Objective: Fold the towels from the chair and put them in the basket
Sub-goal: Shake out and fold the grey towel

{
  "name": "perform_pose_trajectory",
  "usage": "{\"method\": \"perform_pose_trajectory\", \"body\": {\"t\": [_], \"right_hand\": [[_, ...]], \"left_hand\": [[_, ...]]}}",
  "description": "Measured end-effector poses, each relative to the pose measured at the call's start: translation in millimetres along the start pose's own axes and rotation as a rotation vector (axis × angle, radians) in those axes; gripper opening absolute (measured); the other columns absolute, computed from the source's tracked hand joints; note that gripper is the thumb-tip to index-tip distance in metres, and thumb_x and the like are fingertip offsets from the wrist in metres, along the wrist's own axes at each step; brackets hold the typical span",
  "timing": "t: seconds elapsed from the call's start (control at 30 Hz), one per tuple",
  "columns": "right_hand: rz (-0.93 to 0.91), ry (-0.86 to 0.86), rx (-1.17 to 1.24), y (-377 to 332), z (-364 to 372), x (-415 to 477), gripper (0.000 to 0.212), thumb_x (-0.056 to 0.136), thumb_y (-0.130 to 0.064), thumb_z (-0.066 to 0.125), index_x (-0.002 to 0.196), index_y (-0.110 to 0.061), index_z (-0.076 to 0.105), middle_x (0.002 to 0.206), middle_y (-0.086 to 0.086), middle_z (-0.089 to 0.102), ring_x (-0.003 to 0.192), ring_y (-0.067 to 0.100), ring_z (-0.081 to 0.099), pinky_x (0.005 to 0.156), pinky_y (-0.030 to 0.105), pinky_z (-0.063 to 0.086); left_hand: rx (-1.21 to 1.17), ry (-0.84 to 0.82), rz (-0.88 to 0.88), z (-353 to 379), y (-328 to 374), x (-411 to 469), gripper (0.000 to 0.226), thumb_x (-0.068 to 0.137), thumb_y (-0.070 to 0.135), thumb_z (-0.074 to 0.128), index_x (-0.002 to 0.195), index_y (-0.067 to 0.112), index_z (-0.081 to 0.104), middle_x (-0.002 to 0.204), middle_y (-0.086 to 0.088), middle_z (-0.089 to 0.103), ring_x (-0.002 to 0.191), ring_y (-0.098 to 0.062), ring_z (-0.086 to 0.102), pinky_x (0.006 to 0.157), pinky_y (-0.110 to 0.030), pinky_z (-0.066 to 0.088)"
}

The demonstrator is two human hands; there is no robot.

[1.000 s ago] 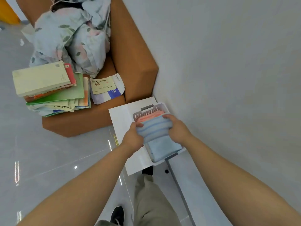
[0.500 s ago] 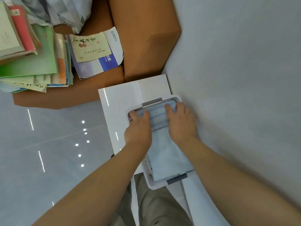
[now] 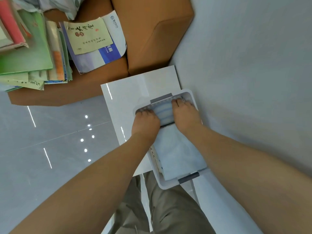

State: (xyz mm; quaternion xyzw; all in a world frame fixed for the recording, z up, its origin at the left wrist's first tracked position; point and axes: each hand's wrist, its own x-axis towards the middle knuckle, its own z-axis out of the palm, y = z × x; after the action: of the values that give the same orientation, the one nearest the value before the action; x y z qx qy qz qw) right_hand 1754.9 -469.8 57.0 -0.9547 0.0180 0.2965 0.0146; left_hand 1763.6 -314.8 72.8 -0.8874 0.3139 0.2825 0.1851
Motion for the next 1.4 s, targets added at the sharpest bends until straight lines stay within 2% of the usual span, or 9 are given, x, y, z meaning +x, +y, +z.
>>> {"method": "perform_pose_trajectory", "body": {"t": [0.2, 0.33, 0.43, 0.6, 0.73, 0.87, 1.07, 1.3, 1.4], "right_hand": [[0.057, -0.086, 0.085, -5.2, -29.1, -9.2, 0.049, 0.094, -0.004, 0.048, 0.143, -0.005, 0.043, 0.144, 0.014, 0.047, 0.123, 0.034, 0.055, 0.093, 0.042, 0.049], [0.098, -0.067, 0.125, -12.3, -67.0, -60.6, 0.042, 0.098, -0.004, 0.041, 0.139, -0.002, 0.044, 0.14, 0.014, 0.05, 0.119, 0.033, 0.056, 0.089, 0.039, 0.047], [0.147, -0.023, 0.234, -22.6, -80.0, -114.4, 0.035, 0.1, -0.007, 0.035, 0.132, -0.005, 0.05, 0.132, 0.012, 0.056, 0.115, 0.031, 0.057, 0.082, 0.036, 0.044], [0.37, -0.031, 0.524, -46.9, -75.6, -207.3, 0.038, 0.1, -0.01, 0.04, 0.137, -0.011, 0.051, 0.137, 0.009, 0.056, 0.123, 0.027, 0.055, 0.099, 0.037, 0.046], [0.621, -0.001, 0.771, -73.1, -40.5, -297.1, 0.039, 0.097, -0.008, 0.047, 0.136, -0.013, 0.054, 0.137, 0.009, 0.056, 0.122, 0.027, 0.054, 0.099, 0.034, 0.047], [0.871, 0.111, 1.023, -121.9, 7.0, -391.3, 0.044, 0.099, -0.006, 0.046, 0.142, -0.01, 0.051, 0.142, 0.012, 0.054, 0.129, 0.029, 0.052, 0.108, 0.037, 0.043], [1.241, 0.324, 1.284, -205.3, 95.5, -544.9, 0.05, 0.1, -0.008, 0.038, 0.148, -0.015, 0.046, 0.152, 0.008, 0.047, 0.138, 0.026, 0.044, 0.115, 0.035, 0.035], [1.633, 0.513, 1.376, -316.9, 220.9, -753.2, 0.046, 0.101, -0.011, 0.041, 0.145, -0.016, 0.052, 0.149, 0.005, 0.052, 0.138, 0.023, 0.045, 0.113, 0.028, 0.03], [1.76, 0.582, 1.416, -378.5, 276.6, -854.9, 0.043, 0.102, -0.011, 0.04, 0.142, -0.017, 0.056, 0.146, 0.004, 0.054, 0.136, 0.023, 0.048, 0.112, 0.028, 0.033]], "left_hand": [[-0.134, 0.023, 0.006, -16.2, -10.5, -15.9, 0.045, 0.088, 0.007, 0.057, 0.132, 0.0, 0.049, 0.123, -0.015, 0.059, 0.112, -0.03, 0.057, 0.098, -0.035, 0.043], [-0.206, 0.106, 0.07, -49.7, -24.5, -64.1, 0.027, 0.088, 0.011, 0.06, 0.114, 0.01, 0.057, 0.112, -0.008, 0.062, 0.103, -0.025, 0.057, 0.076, -0.03, 0.037], [-0.247, 0.145, 0.1, -75.8, -30.1, -106.5, 0.014, 0.091, 0.011, 0.055, 0.104, 0.015, 0.059, 0.103, -0.005, 0.063, 0.091, -0.024, 0.058, 0.067, -0.03, 0.035], [-0.274, 0.134, 0.219, -80.6, -27.5, -163.1, 0.02, 0.091, 0.007, 0.046, 0.097, 0.017, 0.062, 0.096, -0.002, 0.064, 0.079, -0.021, 0.058, 0.064, -0.031, 0.043], [-0.231, 0.179, 0.463, -73.5, -11.8, -202.5, 0.018, 0.093, 0.01, 0.048, 0.081, 0.021, 0.056, 0.082, 0.004, 0.056, 0.086, -0.022, 0.063, 0.064, -0.029, 0.044], [-0.074, 0.167, 0.708, -67.8, 24.3, -244.1, 0.021, 0.095, 0.013, 0.048, 0.1, 0.014, 0.068, 0.098, -0.002, 0.067, 0.093, -0.025, 0.065, 0.071, -0.029, 0.049], [0.124, 0.148, 1.034, -42.7, 117.5, -366.8, 0.026, 0.094, 0.016, 0.045, 0.091, 0.018, 0.07, 0.089, -0.003, 0.069, 0.083, -0.024, 0.065, 0.072, -0.032, 0.054], [0.256, 0.069, 1.407, 68.6, 257.7, -560.5, 0.029, 0.098, 0.025, 0.047, 0.109, 0.021, 0.074, 0.111, 0.001, 0.072, 0.102, -0.02, 0.064, 0.082, -0.026, 0.047], [0.21, 0.025, 1.506, 136.4, 311.9, -660.3, 0.028, 0.096, 0.025, 0.055, 0.115, 0.02, 0.074, 0.119, 0.002, 0.072, 0.114, -0.019, 0.064, 0.097, -0.026, 0.046]]}}
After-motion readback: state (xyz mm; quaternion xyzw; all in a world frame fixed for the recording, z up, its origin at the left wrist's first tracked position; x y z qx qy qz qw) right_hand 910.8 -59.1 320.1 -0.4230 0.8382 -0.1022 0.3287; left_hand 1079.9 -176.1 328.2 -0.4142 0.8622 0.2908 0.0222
